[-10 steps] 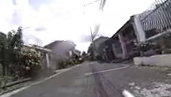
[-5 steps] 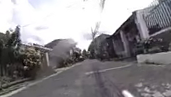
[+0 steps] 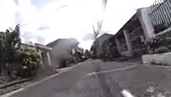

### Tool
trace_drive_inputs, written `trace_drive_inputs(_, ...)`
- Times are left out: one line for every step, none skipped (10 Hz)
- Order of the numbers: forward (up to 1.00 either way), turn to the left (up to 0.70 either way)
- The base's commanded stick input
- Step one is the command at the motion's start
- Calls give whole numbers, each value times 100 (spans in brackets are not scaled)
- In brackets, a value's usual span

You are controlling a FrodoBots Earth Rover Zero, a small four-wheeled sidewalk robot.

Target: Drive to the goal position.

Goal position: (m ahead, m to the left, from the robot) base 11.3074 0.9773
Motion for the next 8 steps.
trace_drive_inputs(50, 0)
trace_drive_inputs(50, 0)
trace_drive_inputs(50, 0)
trace_drive_inputs(50, 0)
trace_drive_inputs(50, 0)
trace_drive_inputs(50, 0)
trace_drive_inputs(50, 0)
trace_drive_inputs(50, 0)
